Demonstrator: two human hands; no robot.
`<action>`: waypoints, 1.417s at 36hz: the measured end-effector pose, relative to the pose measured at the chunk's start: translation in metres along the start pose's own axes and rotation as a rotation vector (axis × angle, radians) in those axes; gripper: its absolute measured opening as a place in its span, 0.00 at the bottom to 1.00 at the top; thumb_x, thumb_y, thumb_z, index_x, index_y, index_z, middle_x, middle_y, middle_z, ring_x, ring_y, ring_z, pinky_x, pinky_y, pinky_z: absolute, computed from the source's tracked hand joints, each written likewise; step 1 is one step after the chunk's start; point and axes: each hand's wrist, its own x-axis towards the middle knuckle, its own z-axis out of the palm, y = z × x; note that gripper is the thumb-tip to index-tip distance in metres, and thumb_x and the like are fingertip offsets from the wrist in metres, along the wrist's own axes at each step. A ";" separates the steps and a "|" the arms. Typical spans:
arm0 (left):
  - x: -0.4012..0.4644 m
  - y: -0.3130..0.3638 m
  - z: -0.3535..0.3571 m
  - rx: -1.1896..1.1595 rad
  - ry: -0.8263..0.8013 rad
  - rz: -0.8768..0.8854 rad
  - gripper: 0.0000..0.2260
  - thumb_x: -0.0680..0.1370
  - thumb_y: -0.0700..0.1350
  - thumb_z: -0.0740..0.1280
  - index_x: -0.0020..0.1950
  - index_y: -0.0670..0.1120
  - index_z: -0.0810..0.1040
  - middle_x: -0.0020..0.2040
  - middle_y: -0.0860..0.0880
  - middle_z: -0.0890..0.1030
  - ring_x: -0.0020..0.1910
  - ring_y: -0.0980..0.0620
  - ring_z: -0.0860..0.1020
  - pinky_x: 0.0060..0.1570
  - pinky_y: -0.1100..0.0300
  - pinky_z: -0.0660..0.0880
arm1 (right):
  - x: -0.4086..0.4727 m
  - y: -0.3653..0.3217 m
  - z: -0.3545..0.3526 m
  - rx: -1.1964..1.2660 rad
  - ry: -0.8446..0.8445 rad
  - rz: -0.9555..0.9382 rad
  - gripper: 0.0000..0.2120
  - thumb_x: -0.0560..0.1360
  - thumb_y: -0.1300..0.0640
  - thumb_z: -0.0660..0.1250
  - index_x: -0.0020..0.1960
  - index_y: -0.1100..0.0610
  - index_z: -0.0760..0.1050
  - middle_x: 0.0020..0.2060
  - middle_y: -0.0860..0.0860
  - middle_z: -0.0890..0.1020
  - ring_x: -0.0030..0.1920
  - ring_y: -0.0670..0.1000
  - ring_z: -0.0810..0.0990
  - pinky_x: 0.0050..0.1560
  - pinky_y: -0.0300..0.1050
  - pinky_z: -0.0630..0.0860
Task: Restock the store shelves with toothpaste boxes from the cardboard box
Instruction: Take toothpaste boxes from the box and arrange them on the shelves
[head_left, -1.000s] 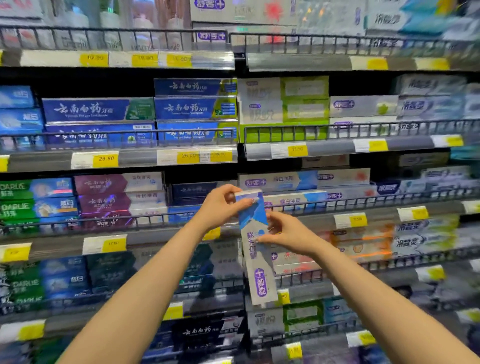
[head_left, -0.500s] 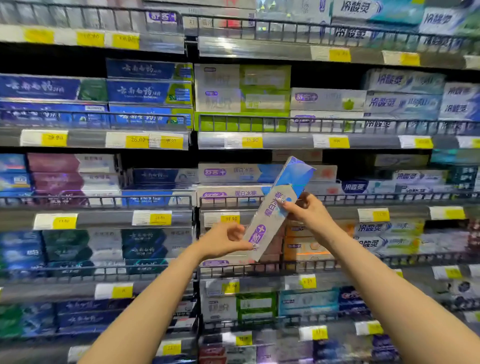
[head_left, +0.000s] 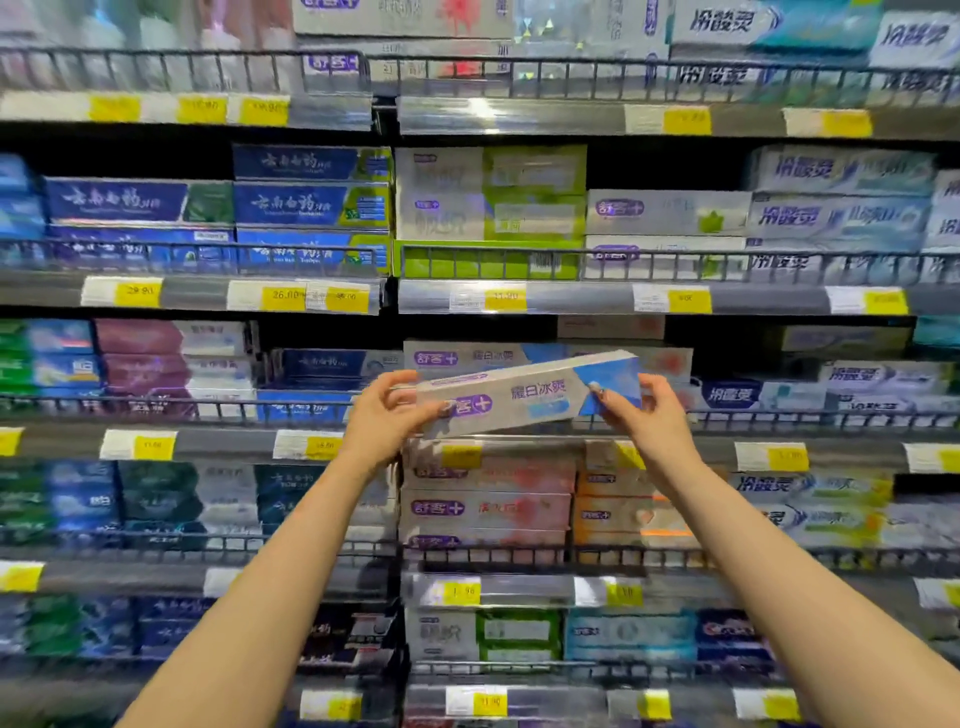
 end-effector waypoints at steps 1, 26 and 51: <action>0.003 0.002 0.000 0.005 0.061 0.023 0.20 0.69 0.41 0.75 0.58 0.45 0.72 0.48 0.48 0.77 0.46 0.55 0.78 0.39 0.73 0.75 | 0.002 -0.001 0.002 -0.095 0.013 -0.037 0.16 0.68 0.54 0.74 0.50 0.56 0.71 0.49 0.55 0.80 0.45 0.49 0.79 0.46 0.45 0.77; 0.071 -0.038 -0.005 0.442 0.103 0.223 0.29 0.78 0.50 0.65 0.75 0.44 0.59 0.66 0.44 0.73 0.62 0.49 0.72 0.56 0.63 0.69 | 0.056 0.029 0.046 -0.616 -0.016 -0.186 0.17 0.78 0.54 0.63 0.64 0.60 0.73 0.58 0.56 0.79 0.57 0.54 0.77 0.55 0.46 0.73; -0.210 -0.253 0.094 0.640 -0.889 -0.033 0.08 0.77 0.48 0.64 0.54 0.46 0.75 0.44 0.51 0.77 0.43 0.49 0.76 0.42 0.55 0.72 | -0.225 0.243 -0.078 -1.008 -0.639 0.406 0.05 0.77 0.56 0.63 0.48 0.57 0.72 0.41 0.48 0.73 0.42 0.50 0.73 0.43 0.44 0.69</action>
